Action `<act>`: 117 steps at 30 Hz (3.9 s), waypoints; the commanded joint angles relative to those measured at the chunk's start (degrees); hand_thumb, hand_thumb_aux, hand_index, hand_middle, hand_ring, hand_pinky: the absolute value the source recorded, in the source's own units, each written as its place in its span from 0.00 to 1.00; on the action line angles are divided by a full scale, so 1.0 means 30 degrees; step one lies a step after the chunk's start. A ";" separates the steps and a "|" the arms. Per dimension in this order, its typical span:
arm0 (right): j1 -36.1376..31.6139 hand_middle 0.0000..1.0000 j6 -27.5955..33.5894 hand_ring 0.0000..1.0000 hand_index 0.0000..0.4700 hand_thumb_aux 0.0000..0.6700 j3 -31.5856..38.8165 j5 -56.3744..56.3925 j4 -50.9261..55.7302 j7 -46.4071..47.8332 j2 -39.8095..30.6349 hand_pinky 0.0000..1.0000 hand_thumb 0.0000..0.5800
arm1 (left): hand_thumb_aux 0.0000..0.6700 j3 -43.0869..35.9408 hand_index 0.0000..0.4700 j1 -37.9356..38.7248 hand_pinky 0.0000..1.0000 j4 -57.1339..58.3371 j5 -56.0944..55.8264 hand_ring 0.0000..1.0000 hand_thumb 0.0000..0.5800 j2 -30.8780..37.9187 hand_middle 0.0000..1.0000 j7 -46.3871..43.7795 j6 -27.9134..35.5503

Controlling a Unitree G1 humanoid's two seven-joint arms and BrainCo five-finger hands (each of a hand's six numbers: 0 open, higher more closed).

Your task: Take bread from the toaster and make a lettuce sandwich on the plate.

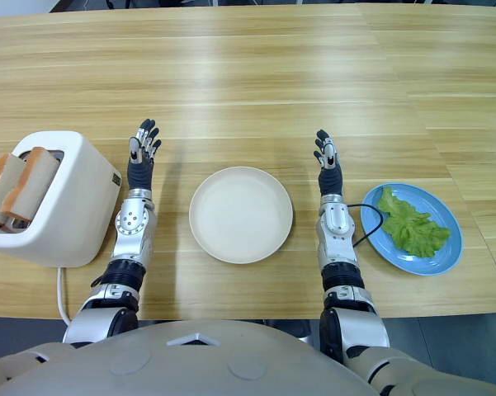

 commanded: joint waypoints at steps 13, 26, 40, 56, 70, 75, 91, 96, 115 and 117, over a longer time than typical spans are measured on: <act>0.0224 0.00 0.0208 0.00 0.00 0.00 -0.0048 0.0151 0.0146 -0.0060 0.0028 0.00 0.00 | 0.00 -0.0371 0.00 0.0346 0.00 -0.0677 0.1127 0.00 0.00 0.0320 0.00 0.0513 0.0205; 0.0216 0.00 0.0014 0.00 0.00 0.00 0.0155 -0.0253 0.0759 -0.0827 0.0490 0.00 0.00 | 0.00 0.2473 0.00 0.3032 0.00 -2.4137 -0.1149 0.00 0.00 0.5005 0.00 -0.2357 1.4778; 0.0758 0.00 -0.0132 0.00 0.00 0.00 0.0314 -0.0310 0.0969 -0.1692 0.0687 0.00 0.00 | 0.00 1.2838 0.00 1.0232 0.00 -2.1712 0.2101 0.00 0.00 1.2837 0.00 -0.5564 1.5052; 0.1697 0.00 0.0256 0.00 0.00 0.00 0.0339 -0.0144 -0.0216 -0.1616 0.0686 0.00 0.00 | 0.00 0.9661 0.00 1.4462 0.00 -1.4025 1.3200 0.00 0.00 1.4168 0.00 -0.0573 1.1585; 0.2438 0.00 0.0938 0.00 0.00 0.00 0.0222 0.0105 -0.1307 -0.1517 0.0747 0.00 0.00 | 0.00 0.9151 0.00 1.5375 0.00 -1.5017 1.5350 0.00 0.00 1.4188 0.00 -0.0780 1.1928; 0.2654 0.00 0.1190 0.00 0.00 0.00 0.0047 0.0449 -0.1520 -0.1349 0.0724 0.00 0.00 | 0.13 0.8792 0.13 1.5626 0.00 -1.4812 1.5774 0.00 0.24 1.4065 0.00 -0.0730 1.1877; 0.2971 0.00 0.1525 0.00 0.00 0.00 -0.0035 0.0554 -0.1413 -0.1499 0.0857 0.00 0.00 | 1.00 0.9678 0.98 1.5239 0.01 -1.7401 1.5542 0.01 1.00 1.3747 0.01 0.0216 1.0543; 0.3056 0.00 0.1592 0.00 0.00 0.00 -0.0088 0.0579 -0.1338 -0.1553 0.0927 0.00 0.00 | 1.00 0.9689 0.98 1.5216 0.09 -1.7392 1.5490 0.09 1.00 1.3784 0.09 0.0104 1.0232; 0.3241 0.00 0.1675 0.00 0.00 0.00 -0.0097 0.0509 -0.1191 -0.1731 0.1082 0.00 0.00 | 0.92 1.0774 0.90 1.3961 1.00 -1.7428 1.3114 1.00 0.99 1.2808 1.00 -0.0642 1.0266; 0.3253 0.00 0.1674 0.00 0.00 0.00 -0.0093 0.0501 -0.1209 -0.1735 0.1069 0.00 0.00 | 0.67 1.0761 0.65 1.3990 1.00 -1.6974 1.3206 1.00 0.89 1.2778 1.00 -0.0750 1.0566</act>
